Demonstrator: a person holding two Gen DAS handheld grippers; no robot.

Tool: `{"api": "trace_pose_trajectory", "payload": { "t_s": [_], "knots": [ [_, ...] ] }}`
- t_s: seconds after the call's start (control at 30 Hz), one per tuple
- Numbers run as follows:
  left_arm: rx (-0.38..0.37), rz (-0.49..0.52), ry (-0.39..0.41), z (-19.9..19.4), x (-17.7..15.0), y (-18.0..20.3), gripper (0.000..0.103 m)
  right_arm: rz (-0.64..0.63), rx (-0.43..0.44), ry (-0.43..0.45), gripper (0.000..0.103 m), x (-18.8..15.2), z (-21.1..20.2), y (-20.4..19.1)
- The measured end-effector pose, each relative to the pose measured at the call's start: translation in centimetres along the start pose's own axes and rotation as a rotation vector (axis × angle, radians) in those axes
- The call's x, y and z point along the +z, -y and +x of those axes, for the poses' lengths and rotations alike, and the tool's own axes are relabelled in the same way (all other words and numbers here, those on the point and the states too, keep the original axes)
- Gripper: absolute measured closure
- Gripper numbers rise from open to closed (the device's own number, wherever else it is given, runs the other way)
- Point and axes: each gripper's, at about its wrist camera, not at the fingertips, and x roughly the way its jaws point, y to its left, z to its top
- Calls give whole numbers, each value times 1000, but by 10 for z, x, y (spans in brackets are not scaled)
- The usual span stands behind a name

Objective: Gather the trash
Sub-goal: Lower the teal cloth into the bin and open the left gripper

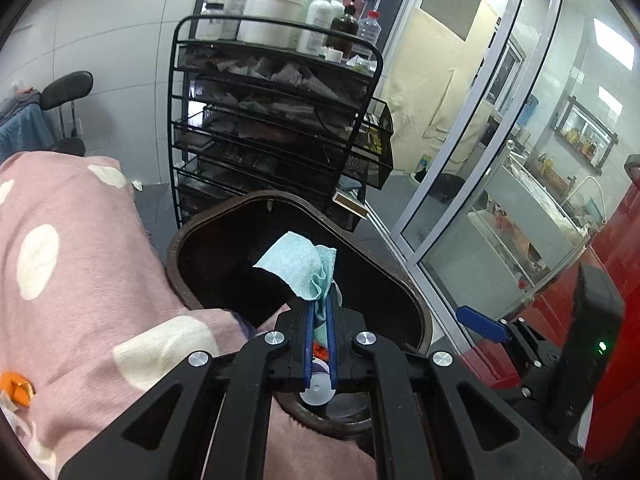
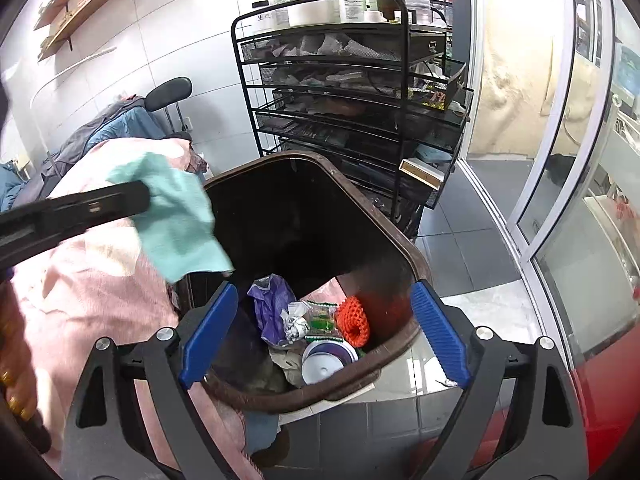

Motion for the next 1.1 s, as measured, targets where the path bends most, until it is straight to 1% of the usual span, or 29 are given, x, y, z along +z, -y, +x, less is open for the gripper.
{"api": "trace_pose_trajectory", "payload": {
  "t_s": [0.47, 0.5, 0.57, 0.6, 0.63, 0.7, 0.73, 0.87, 1.1],
  "knots": [
    [7, 23, -89, 46, 12, 11, 96, -11, 4, 16, 14, -10, -19, 2],
    [10, 26, -94, 48, 12, 12, 93, -14, 5, 16, 14, -11, -19, 1],
    [19, 30, -97, 51, 13, 12, 71, -23, 0, 16, 12, -12, -20, 0],
    [21, 27, -94, 52, 13, 11, 48, -26, -4, 16, 12, -13, -20, 0],
    [22, 19, -82, 51, 14, 10, 34, -25, -2, 16, 12, -13, -21, 0],
    [20, -2, -58, 50, 14, 7, 28, -20, 4, 17, 11, -14, -23, 0],
    [21, -7, -63, 51, 15, 6, 24, -21, 4, 17, 10, -14, -23, 0],
    [23, -19, -68, 50, 15, 2, 20, -26, 12, 14, 10, -14, -23, -1],
    [45, -5, -31, 31, 15, 1, 13, -28, 18, 10, 9, -14, -21, -4]
  ]
}}
